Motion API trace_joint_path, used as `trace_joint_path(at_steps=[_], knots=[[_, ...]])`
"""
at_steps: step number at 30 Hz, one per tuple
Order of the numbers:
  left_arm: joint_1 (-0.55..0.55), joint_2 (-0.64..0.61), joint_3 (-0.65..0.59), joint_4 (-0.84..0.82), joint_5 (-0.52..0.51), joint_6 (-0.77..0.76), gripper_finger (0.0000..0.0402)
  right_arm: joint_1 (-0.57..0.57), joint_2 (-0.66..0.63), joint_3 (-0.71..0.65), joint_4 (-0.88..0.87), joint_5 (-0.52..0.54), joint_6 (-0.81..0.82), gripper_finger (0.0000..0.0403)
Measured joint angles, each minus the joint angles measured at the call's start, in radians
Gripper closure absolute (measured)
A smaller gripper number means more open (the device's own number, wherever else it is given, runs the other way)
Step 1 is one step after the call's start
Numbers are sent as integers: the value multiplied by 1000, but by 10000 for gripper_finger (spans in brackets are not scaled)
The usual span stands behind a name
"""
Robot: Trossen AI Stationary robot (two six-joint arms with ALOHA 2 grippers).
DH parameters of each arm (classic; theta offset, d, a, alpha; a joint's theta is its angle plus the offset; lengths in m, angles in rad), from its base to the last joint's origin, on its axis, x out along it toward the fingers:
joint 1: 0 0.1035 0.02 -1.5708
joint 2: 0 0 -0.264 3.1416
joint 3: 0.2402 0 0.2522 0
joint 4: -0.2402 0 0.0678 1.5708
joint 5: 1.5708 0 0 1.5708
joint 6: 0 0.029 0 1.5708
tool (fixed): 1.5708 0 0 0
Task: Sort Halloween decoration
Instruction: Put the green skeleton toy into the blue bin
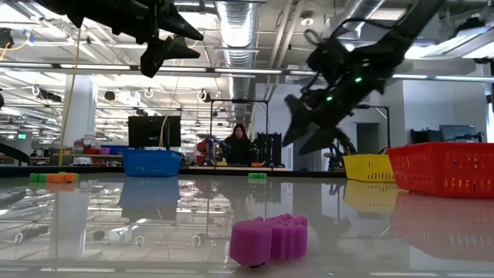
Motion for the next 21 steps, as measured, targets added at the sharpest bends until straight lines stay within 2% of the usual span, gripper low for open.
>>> trace_joint_path(at_steps=[5,11,14,21], knots=[[0,0,0,0,25,-12,244,-12,152,170,-56,0,24,112],[0,0,0,-1,34,-12,244,-17,324,458,-366,24,8,112],[-1,0,0,0,34,-17,244,-24,405,574,-452,25,-6,112],[-27,0,0,-1,53,-41,244,-45,535,729,-595,49,62,114]])
